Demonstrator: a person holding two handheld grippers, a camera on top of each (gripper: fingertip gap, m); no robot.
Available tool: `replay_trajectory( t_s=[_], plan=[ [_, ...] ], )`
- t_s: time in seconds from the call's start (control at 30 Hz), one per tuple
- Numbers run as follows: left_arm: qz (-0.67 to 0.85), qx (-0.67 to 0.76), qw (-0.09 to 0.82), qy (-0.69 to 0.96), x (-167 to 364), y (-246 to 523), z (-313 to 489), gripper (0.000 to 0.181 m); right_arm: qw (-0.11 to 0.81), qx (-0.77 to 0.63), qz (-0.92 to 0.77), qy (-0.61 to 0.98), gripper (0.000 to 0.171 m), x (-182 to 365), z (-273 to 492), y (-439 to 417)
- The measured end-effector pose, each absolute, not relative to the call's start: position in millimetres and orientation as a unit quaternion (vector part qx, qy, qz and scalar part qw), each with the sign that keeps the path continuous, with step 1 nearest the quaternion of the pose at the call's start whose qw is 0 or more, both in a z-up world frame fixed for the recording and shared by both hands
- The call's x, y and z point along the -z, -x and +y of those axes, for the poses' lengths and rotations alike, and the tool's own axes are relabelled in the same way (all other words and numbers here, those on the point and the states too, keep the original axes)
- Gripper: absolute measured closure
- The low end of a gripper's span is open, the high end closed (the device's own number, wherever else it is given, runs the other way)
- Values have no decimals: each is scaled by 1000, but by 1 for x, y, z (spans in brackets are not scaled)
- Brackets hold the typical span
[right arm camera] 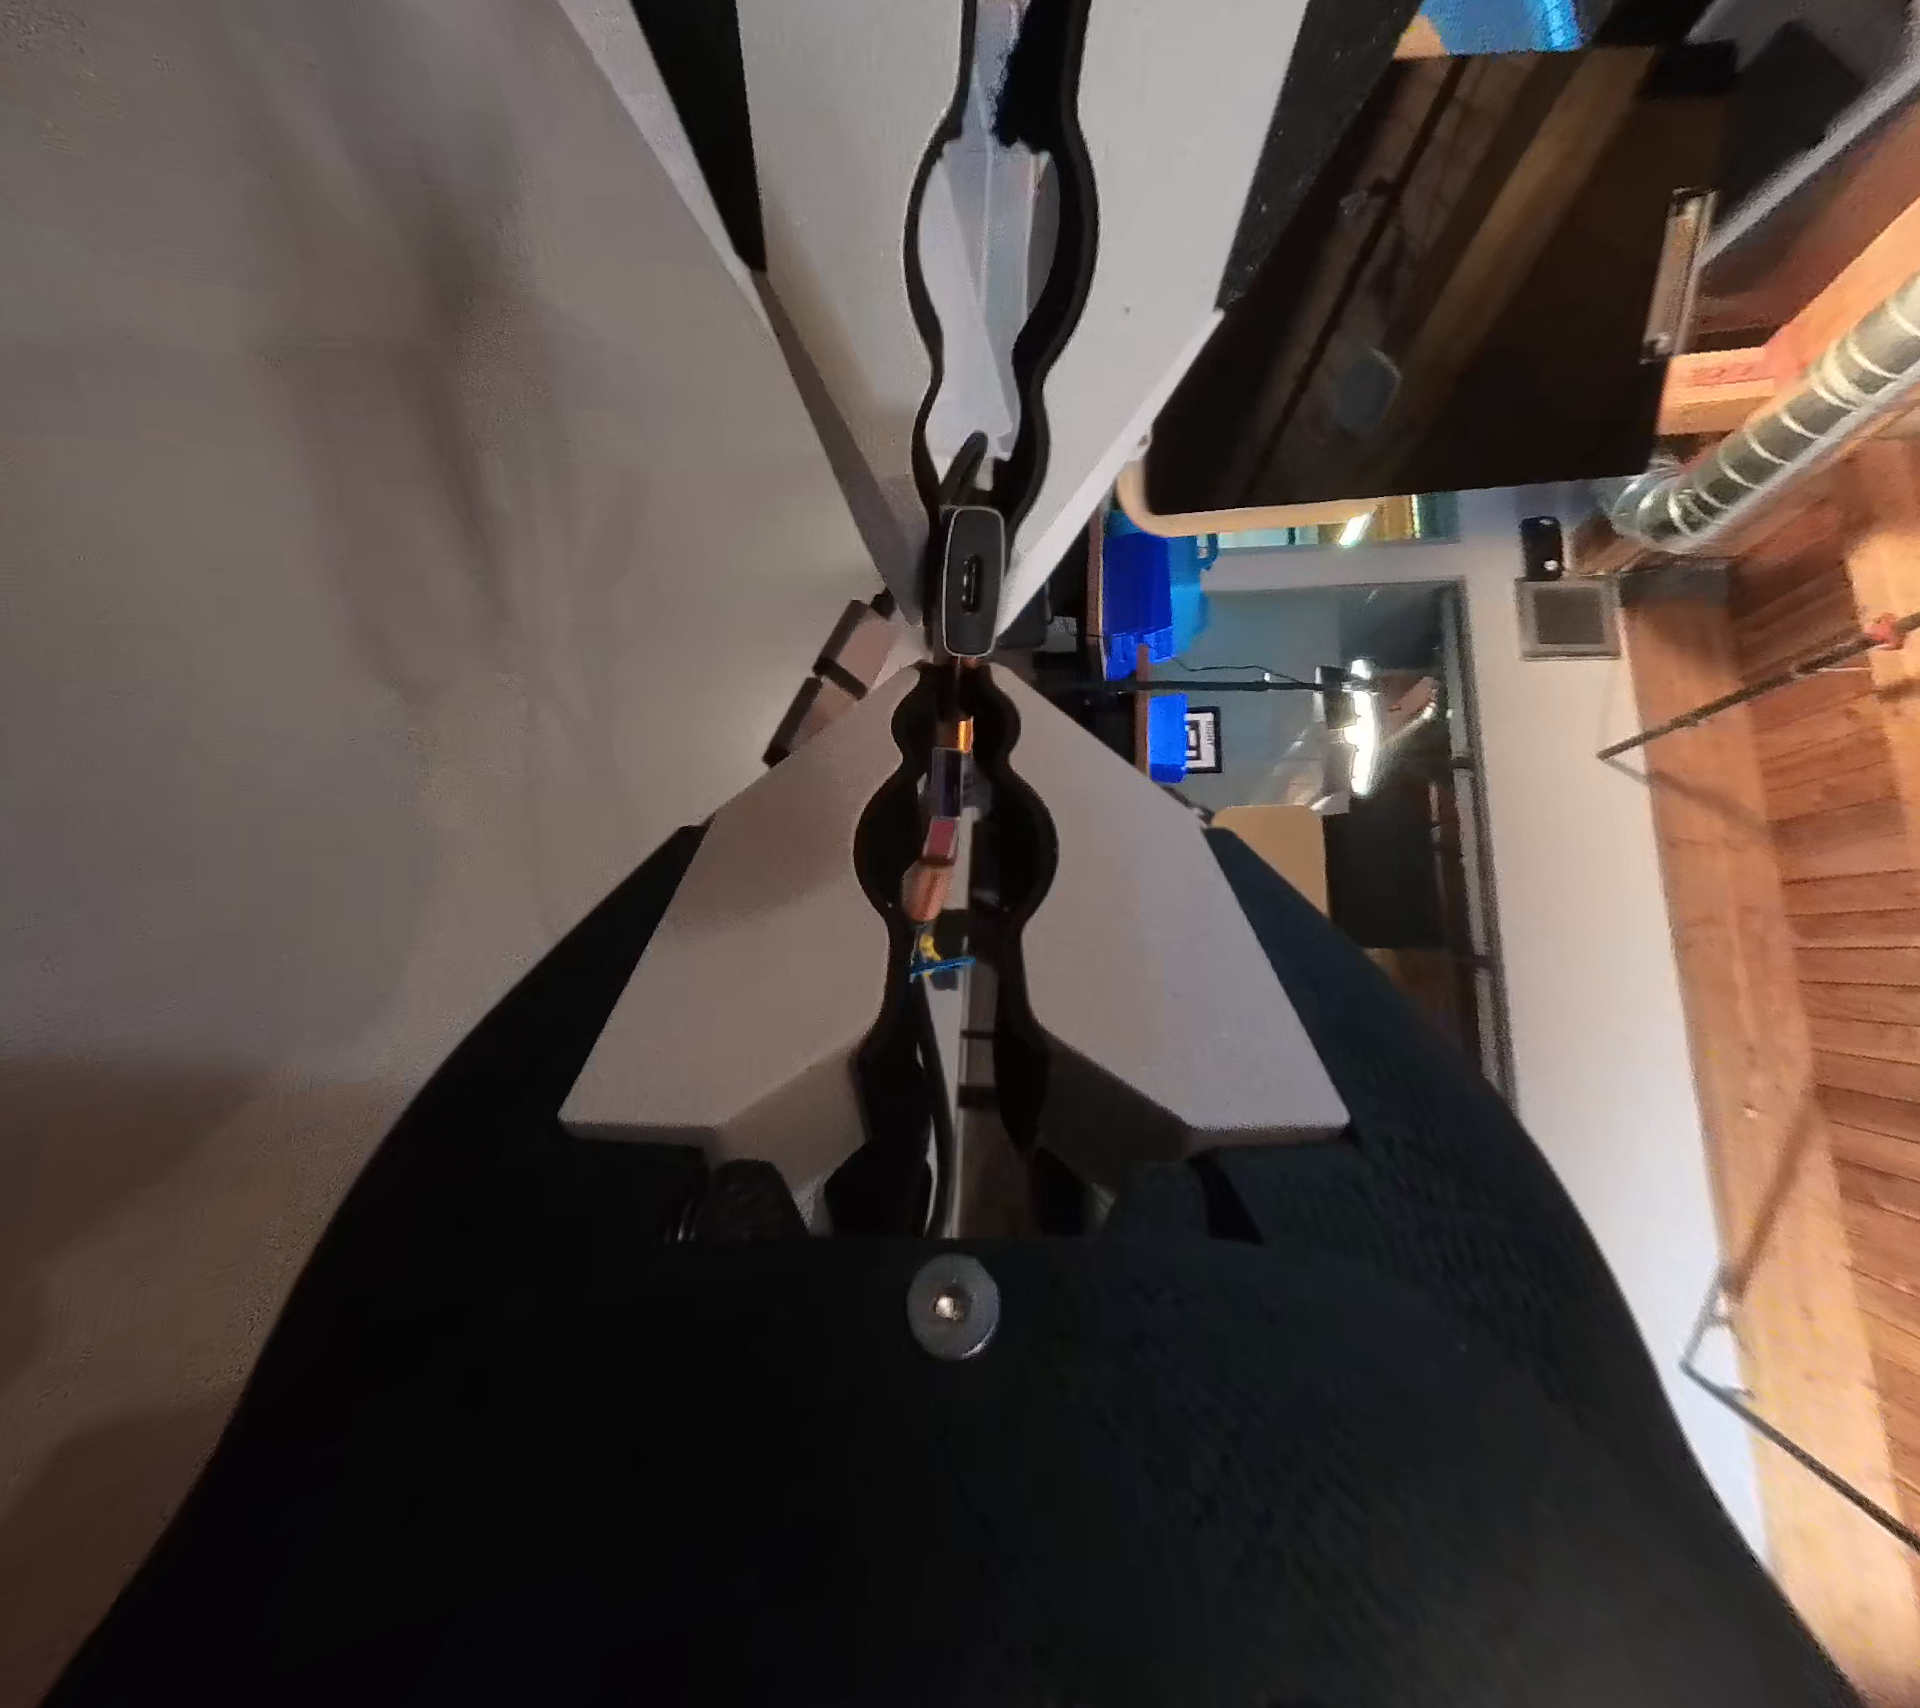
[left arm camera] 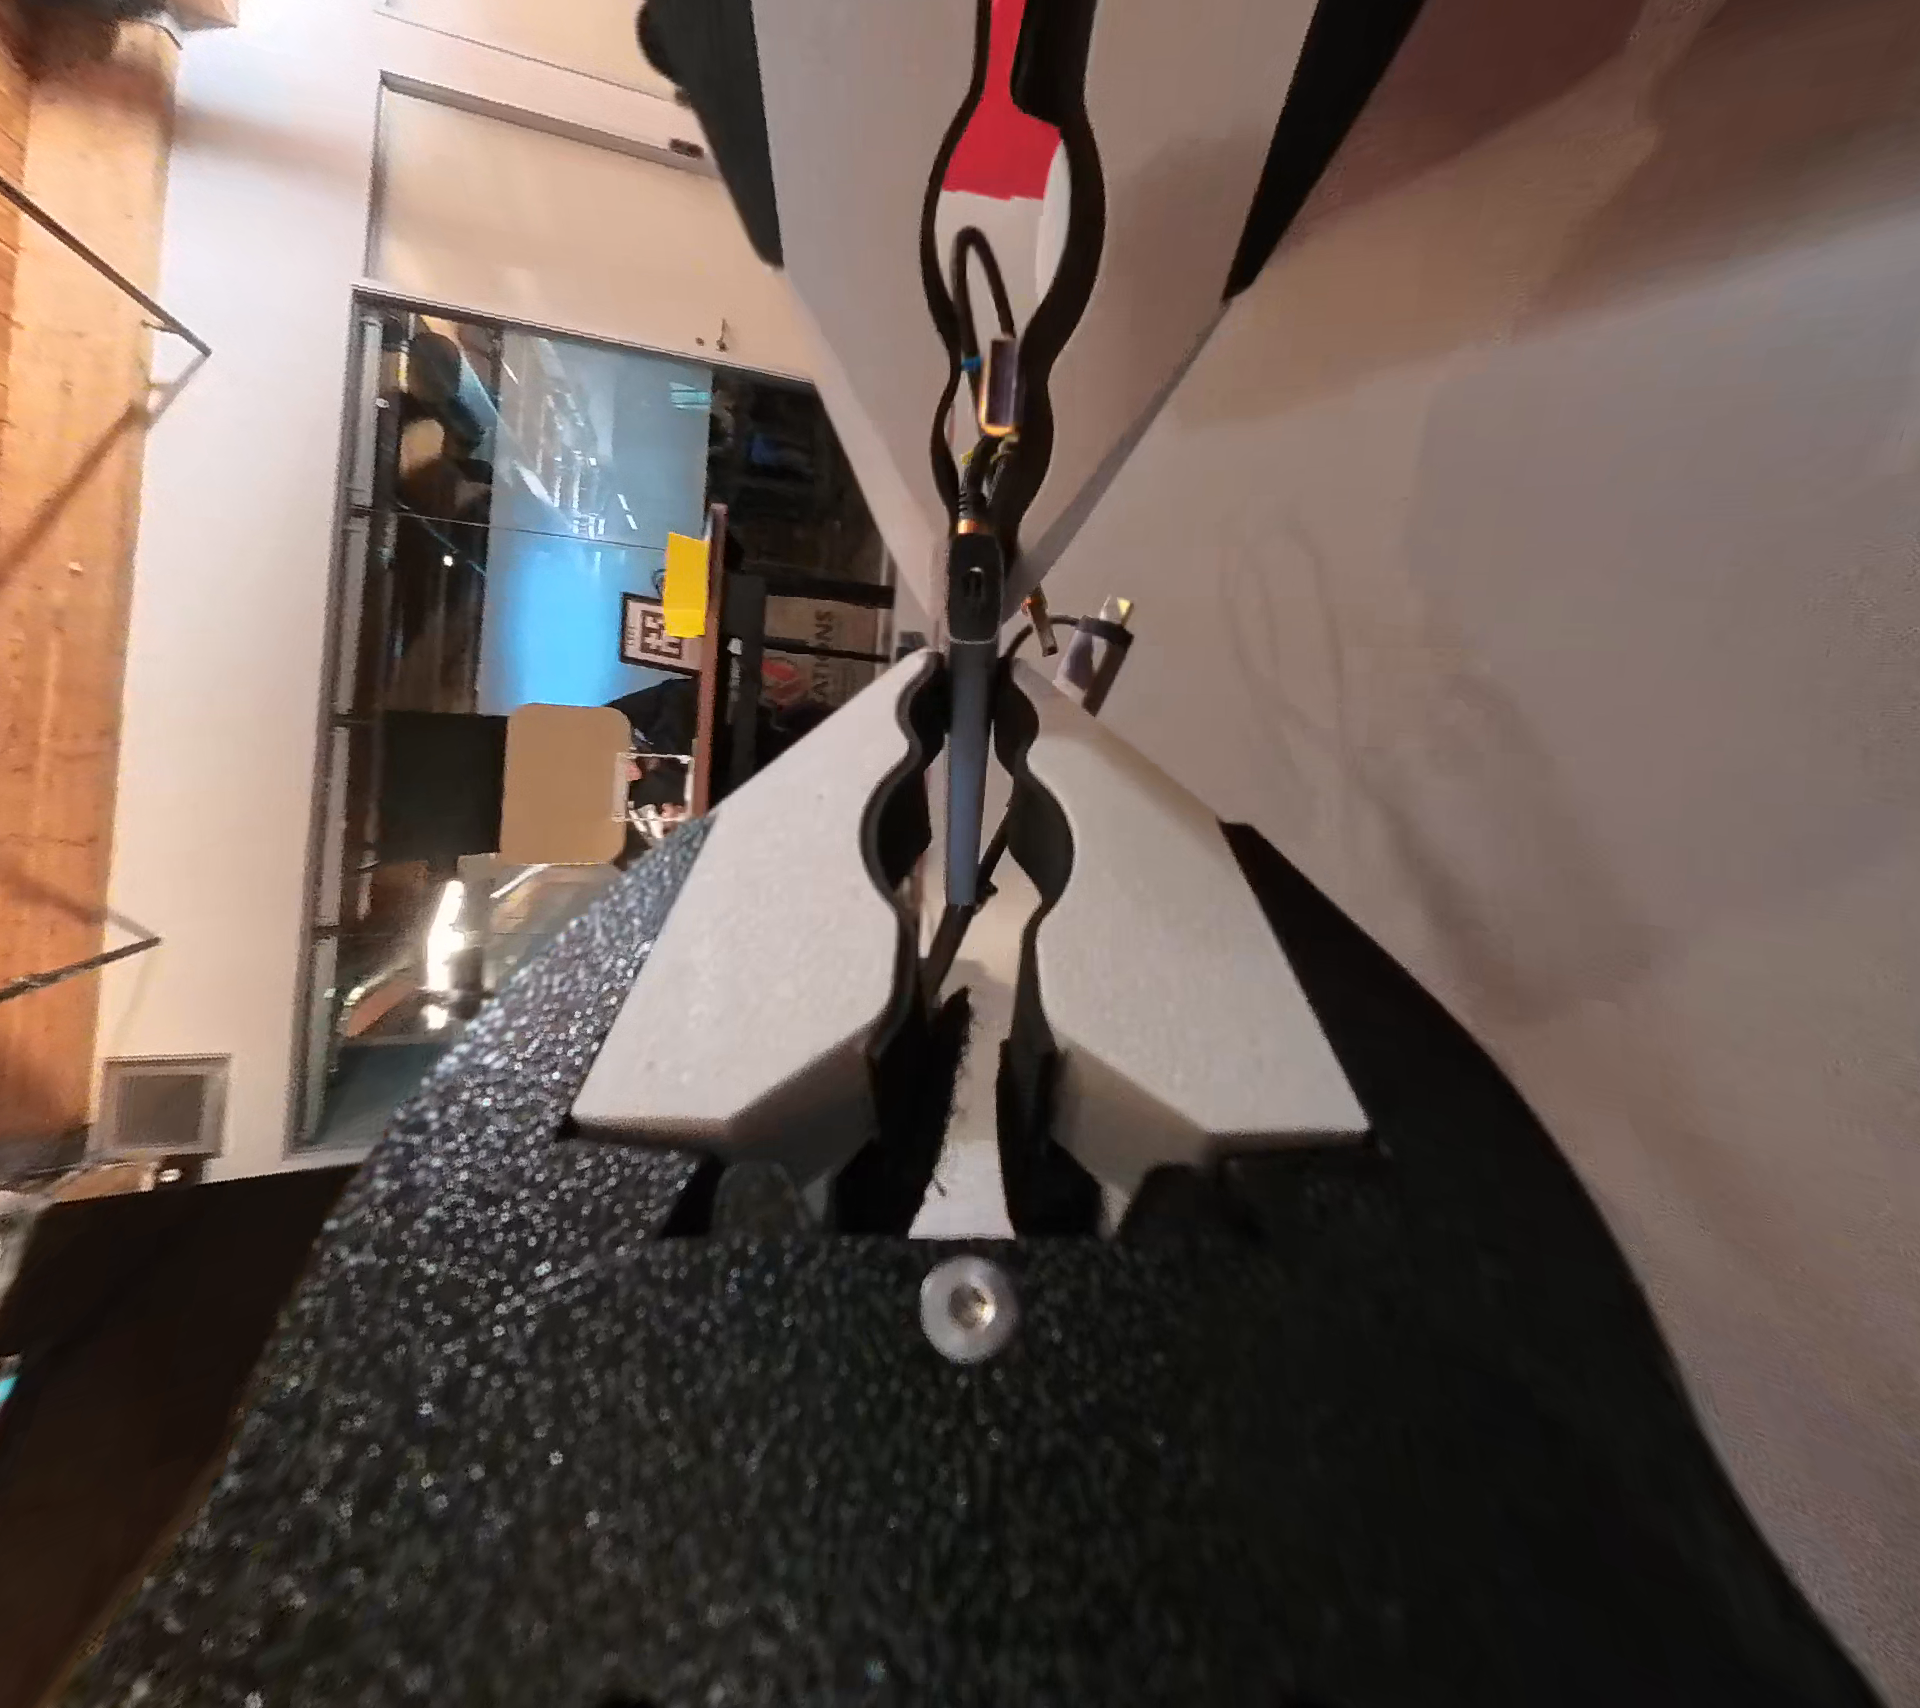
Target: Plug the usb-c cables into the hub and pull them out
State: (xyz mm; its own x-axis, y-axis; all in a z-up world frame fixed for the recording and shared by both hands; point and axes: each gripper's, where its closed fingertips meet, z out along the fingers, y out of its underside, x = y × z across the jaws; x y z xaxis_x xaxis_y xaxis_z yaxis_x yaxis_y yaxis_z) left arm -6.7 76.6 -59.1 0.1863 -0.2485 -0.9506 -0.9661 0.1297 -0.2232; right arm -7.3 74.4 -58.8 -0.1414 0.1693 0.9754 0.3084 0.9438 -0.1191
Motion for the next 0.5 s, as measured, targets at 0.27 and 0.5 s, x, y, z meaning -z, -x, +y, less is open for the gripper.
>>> replay_trajectory(
  t_s=[0.27,0.5],
  plan=[
    [545,-342,534,549,41,-2,68,174,648,42,-748,140,166,40,67,-1],
    [546,-254,586,543,20,-20,50,174,639,-59,-753,146,167,20,48,-16]
  ],
)
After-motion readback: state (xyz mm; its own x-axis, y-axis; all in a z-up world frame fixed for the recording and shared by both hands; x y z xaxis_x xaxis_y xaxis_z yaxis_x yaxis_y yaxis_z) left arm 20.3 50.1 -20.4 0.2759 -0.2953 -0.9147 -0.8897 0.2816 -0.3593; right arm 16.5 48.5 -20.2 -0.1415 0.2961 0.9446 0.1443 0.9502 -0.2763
